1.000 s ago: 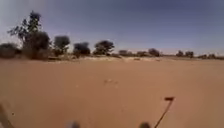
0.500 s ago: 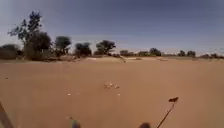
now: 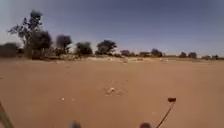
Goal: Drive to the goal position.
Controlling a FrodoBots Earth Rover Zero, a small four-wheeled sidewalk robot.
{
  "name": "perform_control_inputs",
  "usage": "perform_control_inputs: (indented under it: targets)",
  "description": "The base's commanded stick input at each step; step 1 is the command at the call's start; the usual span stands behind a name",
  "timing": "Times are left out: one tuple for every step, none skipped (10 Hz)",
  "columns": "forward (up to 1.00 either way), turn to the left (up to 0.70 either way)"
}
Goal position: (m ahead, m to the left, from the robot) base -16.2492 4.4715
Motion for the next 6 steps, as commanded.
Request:
perform_control_inputs:
  targets:
    - [0.70,0.00]
    - [0.70,0.00]
    - [0.70,0.00]
    - [0.70,0.00]
    - [0.70,0.00]
    - [0.70,0.00]
